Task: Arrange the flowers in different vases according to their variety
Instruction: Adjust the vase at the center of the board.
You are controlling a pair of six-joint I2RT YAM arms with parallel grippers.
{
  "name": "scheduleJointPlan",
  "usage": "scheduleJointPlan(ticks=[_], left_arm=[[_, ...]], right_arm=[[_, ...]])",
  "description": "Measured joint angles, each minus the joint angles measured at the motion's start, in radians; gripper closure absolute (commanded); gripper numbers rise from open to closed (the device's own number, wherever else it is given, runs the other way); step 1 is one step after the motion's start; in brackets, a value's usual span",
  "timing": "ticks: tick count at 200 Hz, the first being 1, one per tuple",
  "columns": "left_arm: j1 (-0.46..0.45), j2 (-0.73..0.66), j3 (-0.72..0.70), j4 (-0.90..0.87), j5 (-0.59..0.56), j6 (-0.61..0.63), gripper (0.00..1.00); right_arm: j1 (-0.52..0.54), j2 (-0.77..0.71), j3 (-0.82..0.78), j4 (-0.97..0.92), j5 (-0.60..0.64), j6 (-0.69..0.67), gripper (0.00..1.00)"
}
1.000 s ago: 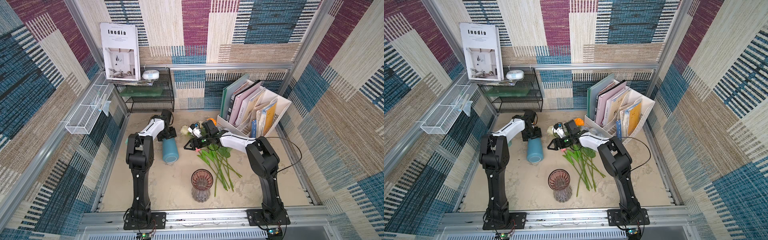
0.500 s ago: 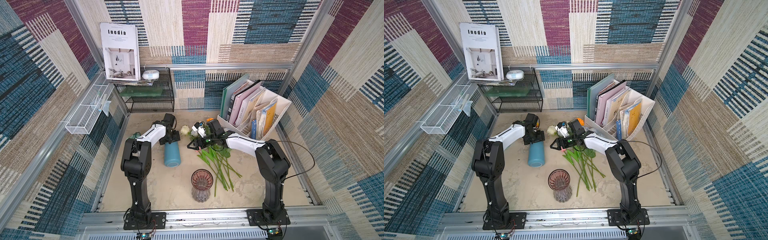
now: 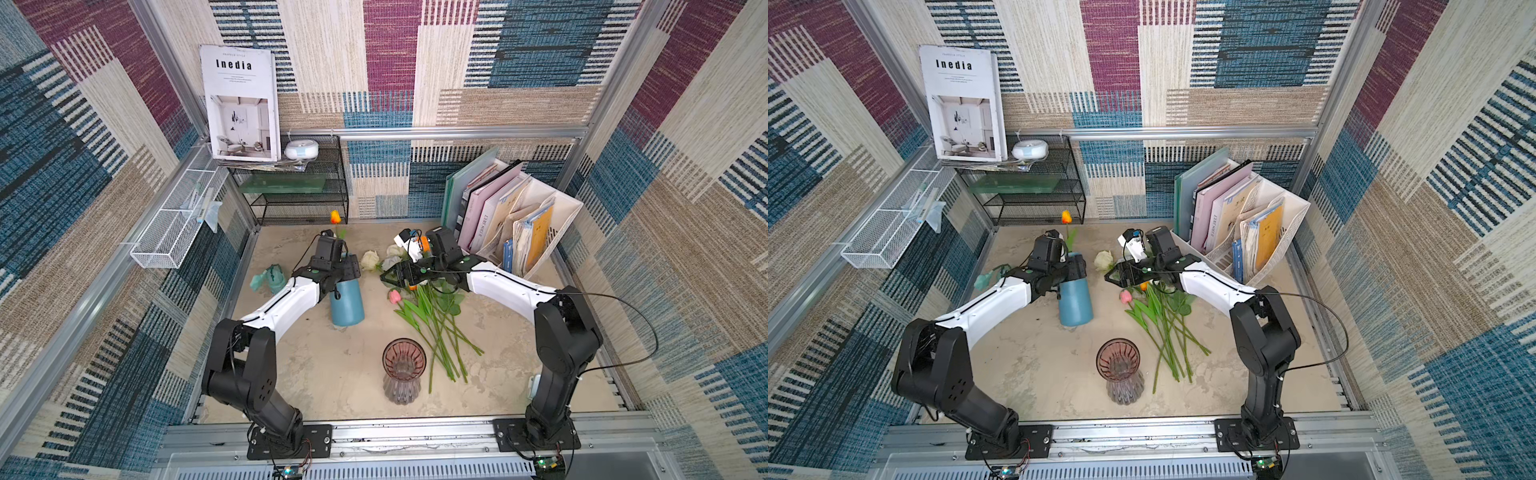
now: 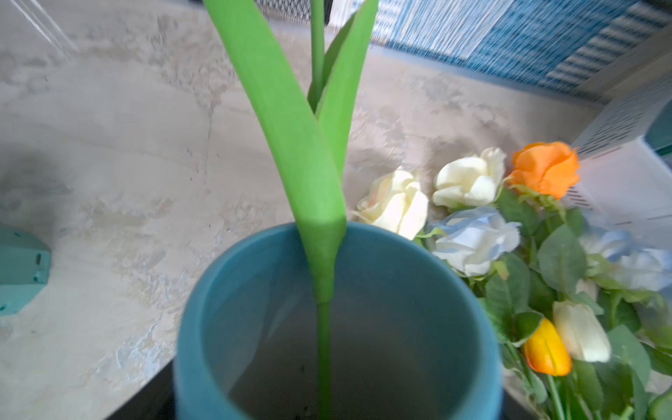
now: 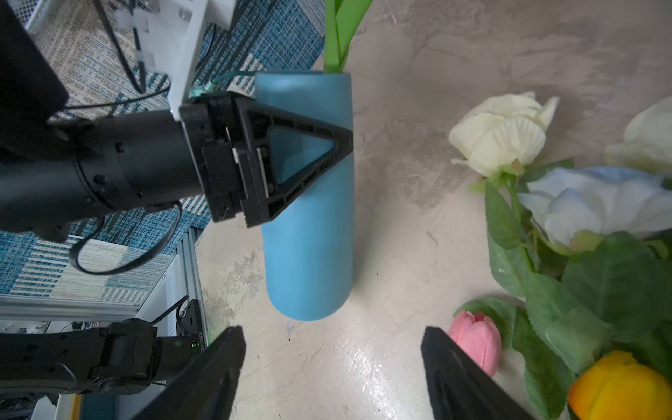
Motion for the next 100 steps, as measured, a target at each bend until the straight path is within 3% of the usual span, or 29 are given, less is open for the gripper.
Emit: scheduleJointPlan(ticks=[35,100], left_arm=[[-0.031,-0.081,-0.161,0.244,-0.063,0.066,1.0],[-0.032,-0.066,-0.305,0.636,-0.223,0.202,1.0]], right_arm=[[-0.004,-0.041,-0.003,0.0,0.032,0.011,0.16],[-0.02,-0.125,-0.103,0.003,0.111,0.015,0.16]])
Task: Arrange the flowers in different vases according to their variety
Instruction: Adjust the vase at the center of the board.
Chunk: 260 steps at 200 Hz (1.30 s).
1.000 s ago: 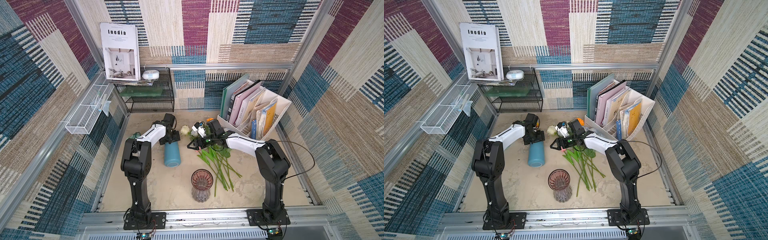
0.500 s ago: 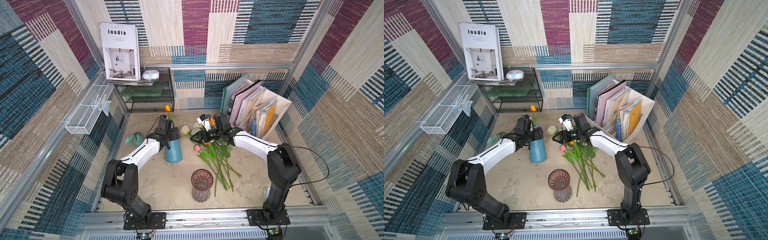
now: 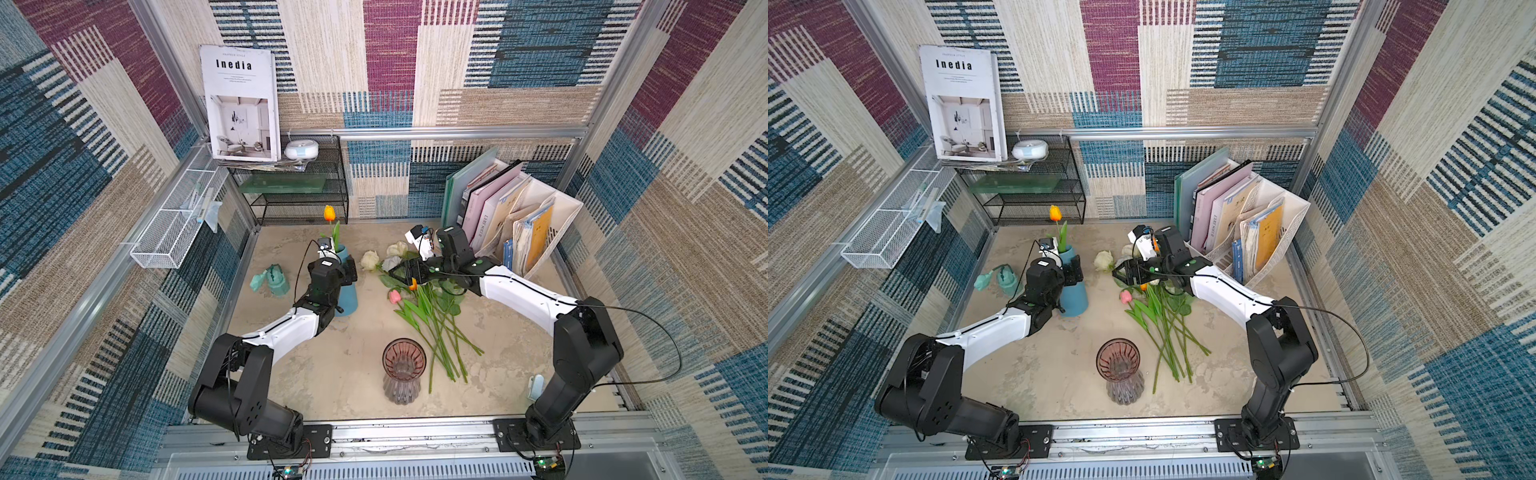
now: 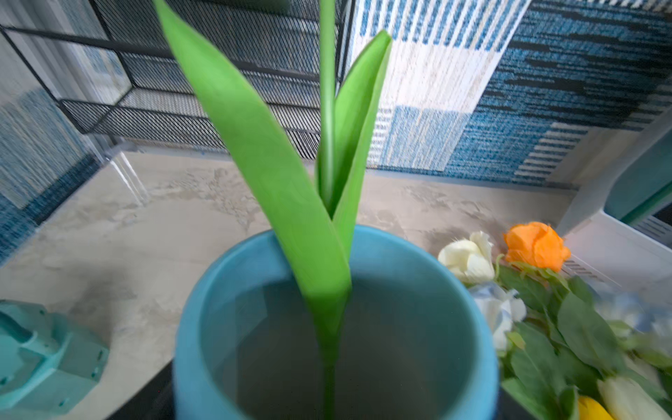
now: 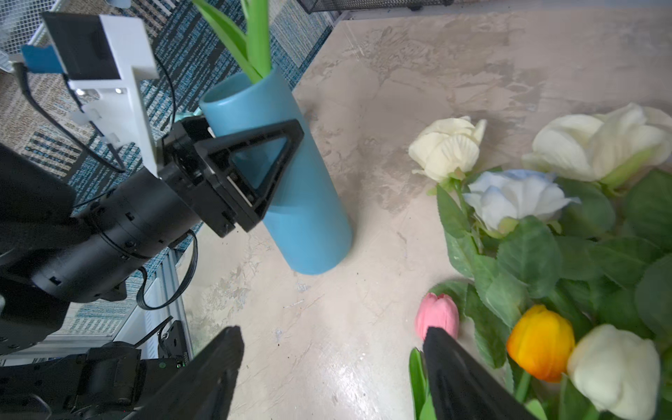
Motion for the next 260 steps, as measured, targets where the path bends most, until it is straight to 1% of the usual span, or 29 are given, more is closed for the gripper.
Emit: scheduleJointPlan(ticks=[48,69,83,115,128,138,143,152,170,178,194,216,233,241,252,260], left_arm=[[0.001,0.078,0.031,0.204,-0.101,0.106,1.0],[0.001,0.107,0.023,0.27,-0.105,0.124,1.0],[0.0,0.108,-0.003,0.283,-0.105,0.124,1.0],[0.0,0.09,-0.052,0.279,-0.104,0.095,0.87],[0.0,0.076,-0.065,0.273,-0.104,0.074,0.76],[0.0,0.061,-0.075,0.259,-0.103,0.061,0.65],[0.0,0.051,-0.08,0.249,-0.102,0.053,0.63],[0.0,0.032,-0.088,0.227,-0.099,0.042,0.61],[0.0,-0.013,-0.111,0.192,-0.096,0.021,0.41],[0.0,-0.035,-0.121,0.175,-0.095,0.013,0.31],[-0.001,-0.079,-0.134,0.122,-0.092,-0.007,0.18],[-0.001,-0.142,-0.124,0.034,-0.087,-0.02,0.09],[-0.002,-0.196,-0.089,-0.046,-0.079,-0.031,0.06],[-0.003,-0.221,-0.072,-0.058,-0.074,-0.036,0.01],[-0.004,-0.261,-0.06,-0.069,-0.074,-0.04,0.01],[-0.004,-0.283,-0.061,-0.081,-0.066,-0.054,0.03]], right_arm=[[-0.01,-0.076,-0.077,0.008,0.045,-0.001,0.15],[-0.014,-0.11,-0.112,0.023,0.053,-0.005,0.14],[-0.018,-0.126,-0.129,0.029,0.064,-0.007,0.14],[-0.02,-0.141,-0.151,0.046,0.071,-0.008,0.14],[-0.02,-0.143,-0.158,0.05,0.071,-0.008,0.14],[-0.021,-0.146,-0.164,0.05,0.071,-0.008,0.13],[-0.021,-0.147,-0.167,0.051,0.071,-0.008,0.13],[-0.021,-0.15,-0.173,0.051,0.071,-0.007,0.13],[-0.021,-0.155,-0.187,0.056,0.071,-0.004,0.13],[-0.021,-0.16,-0.193,0.057,0.071,-0.003,0.13],[-0.021,-0.169,-0.201,0.058,0.071,0.0,0.12],[-0.021,-0.177,-0.206,0.057,0.08,0.0,0.12],[-0.021,-0.18,-0.203,0.046,0.097,0.0,0.13],[-0.022,-0.18,-0.201,0.034,0.106,0.0,0.13],[-0.023,-0.18,-0.199,0.019,0.12,-0.002,0.14],[-0.023,-0.179,-0.199,0.011,0.129,-0.003,0.15]])
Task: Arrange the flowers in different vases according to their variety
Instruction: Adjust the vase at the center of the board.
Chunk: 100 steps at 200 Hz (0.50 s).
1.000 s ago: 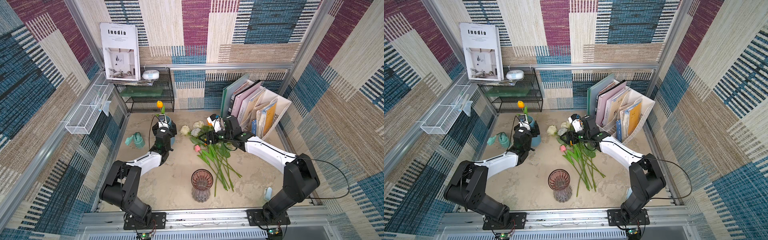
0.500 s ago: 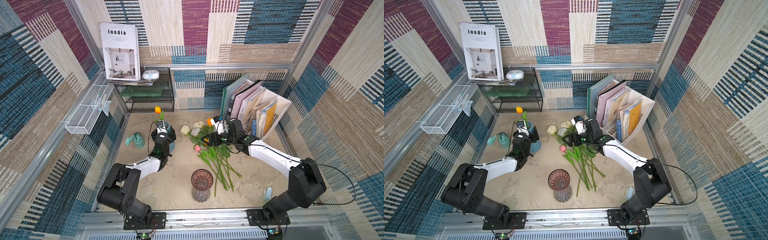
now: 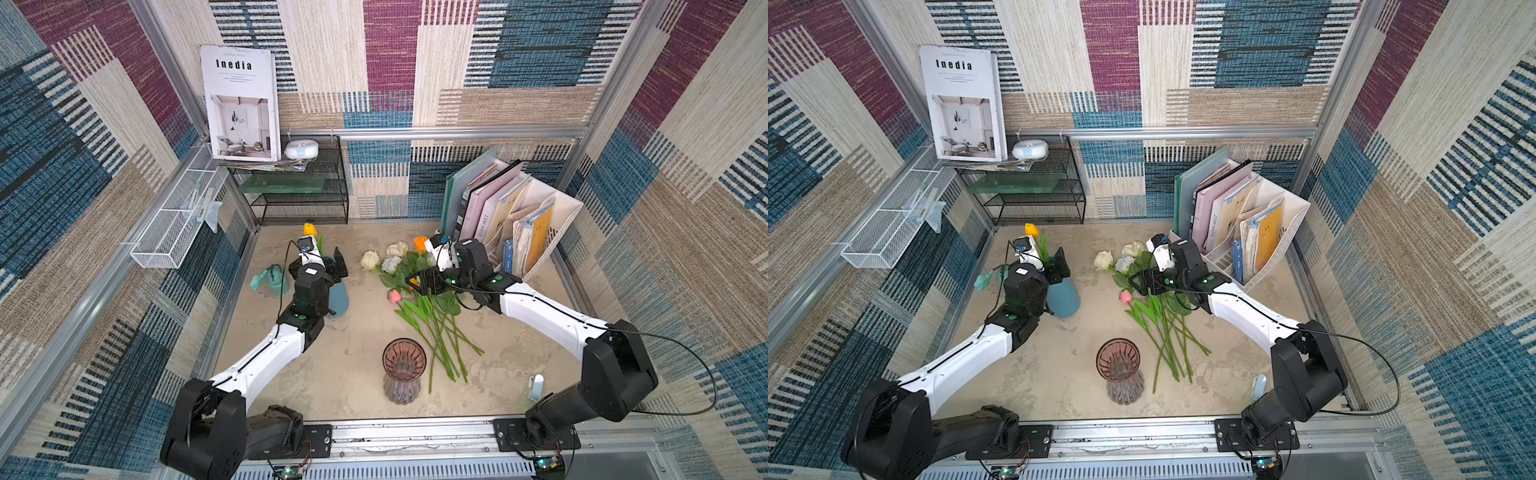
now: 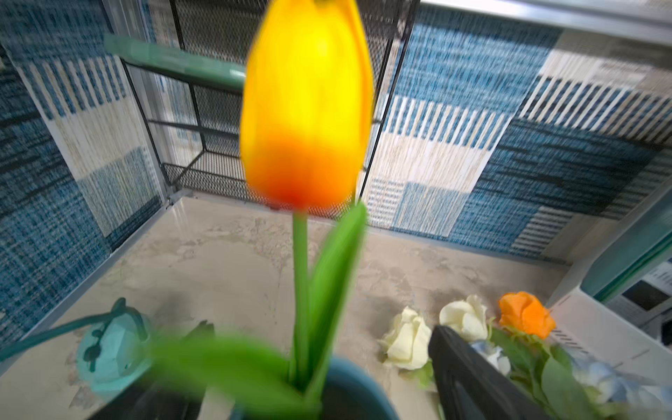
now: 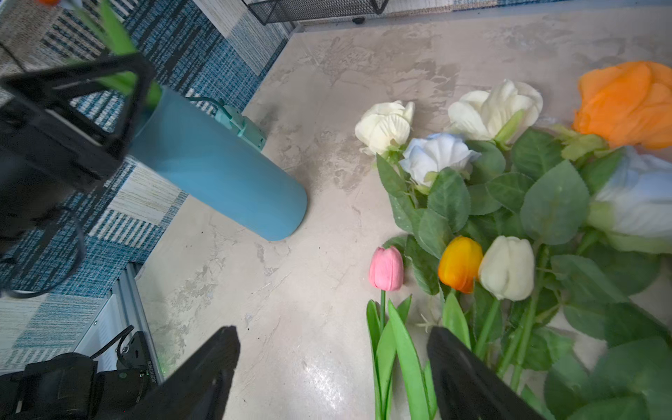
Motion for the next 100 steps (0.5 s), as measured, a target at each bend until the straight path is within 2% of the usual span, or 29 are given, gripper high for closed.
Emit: scheduleJointPlan(ticks=[29,64,83,100], left_arm=[[0.0,-0.04,-0.048,-0.03,0.039,-0.007,0.05],[0.0,-0.046,-0.073,0.004,0.052,-0.024,0.02],[0.0,-0.068,-0.065,-0.053,0.063,-0.034,0.01],[0.0,-0.083,0.0,-0.18,0.064,-0.042,0.01]], right_arm=[[-0.002,0.001,-0.031,-0.014,0.022,-0.002,0.15],[-0.002,0.018,-0.051,-0.022,0.026,-0.003,0.15],[-0.002,0.021,-0.049,-0.027,0.026,-0.01,0.15],[-0.002,0.02,-0.046,-0.042,0.04,-0.017,0.17]])
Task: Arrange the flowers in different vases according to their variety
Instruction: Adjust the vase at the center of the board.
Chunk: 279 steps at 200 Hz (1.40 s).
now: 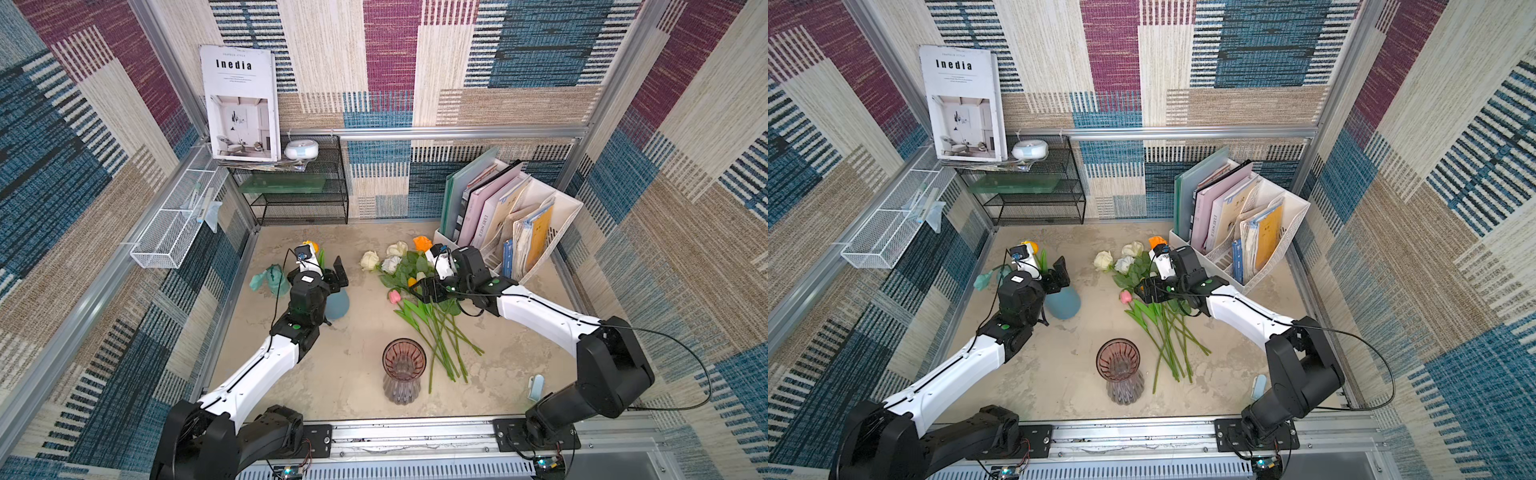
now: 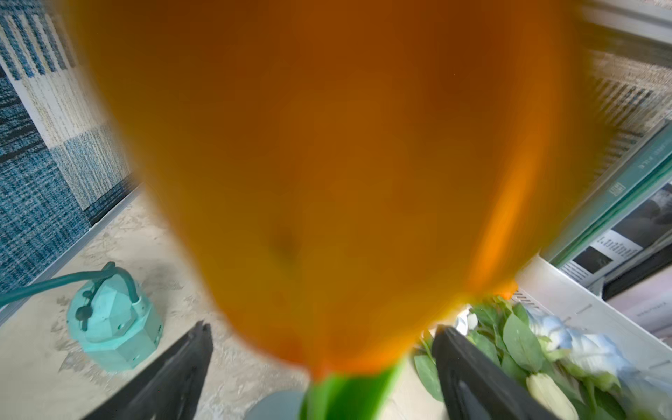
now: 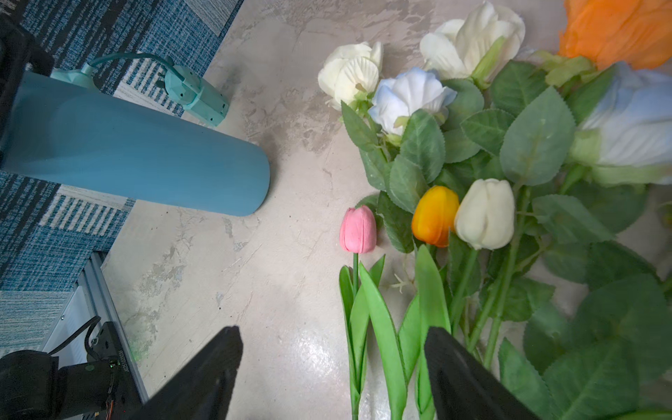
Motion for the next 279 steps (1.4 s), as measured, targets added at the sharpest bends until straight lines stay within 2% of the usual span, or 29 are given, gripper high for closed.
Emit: scheduleJointPlan(ticks=[29,49,78,124,152,192,229,279], left_arm=[[0.0,-0.008,0.178,-0.226,0.002,-0.028,0.01],[0.0,-0.027,0.24,-0.36,0.016,-0.055,0.01],[0.0,-0.083,0.259,-0.49,0.061,-0.077,0.01],[-0.001,-0.159,0.264,-0.6,0.095,-0.121,0.01],[-0.002,-0.223,0.27,-0.666,0.119,-0.172,0.01],[-0.002,-0.328,0.243,-0.743,0.174,-0.25,0.01],[-0.002,-0.423,0.154,-0.801,0.219,-0.31,0.01],[-0.002,-0.48,0.036,-0.831,0.27,-0.377,0.01]], right_arm=[[0.0,-0.005,-0.005,-0.052,0.044,-0.002,0.25],[0.0,-0.009,-0.03,-0.083,0.06,-0.001,0.3],[0.0,-0.011,-0.071,-0.113,0.06,0.001,0.39],[0.0,-0.011,-0.134,-0.126,0.051,0.0,0.56],[0.0,-0.01,-0.154,-0.124,0.036,-0.002,0.62],[0.001,0.022,-0.172,-0.121,0.022,-0.002,0.66],[0.002,0.047,-0.179,-0.117,0.016,-0.003,0.66],[0.003,0.105,-0.17,-0.103,0.019,-0.003,0.62]])
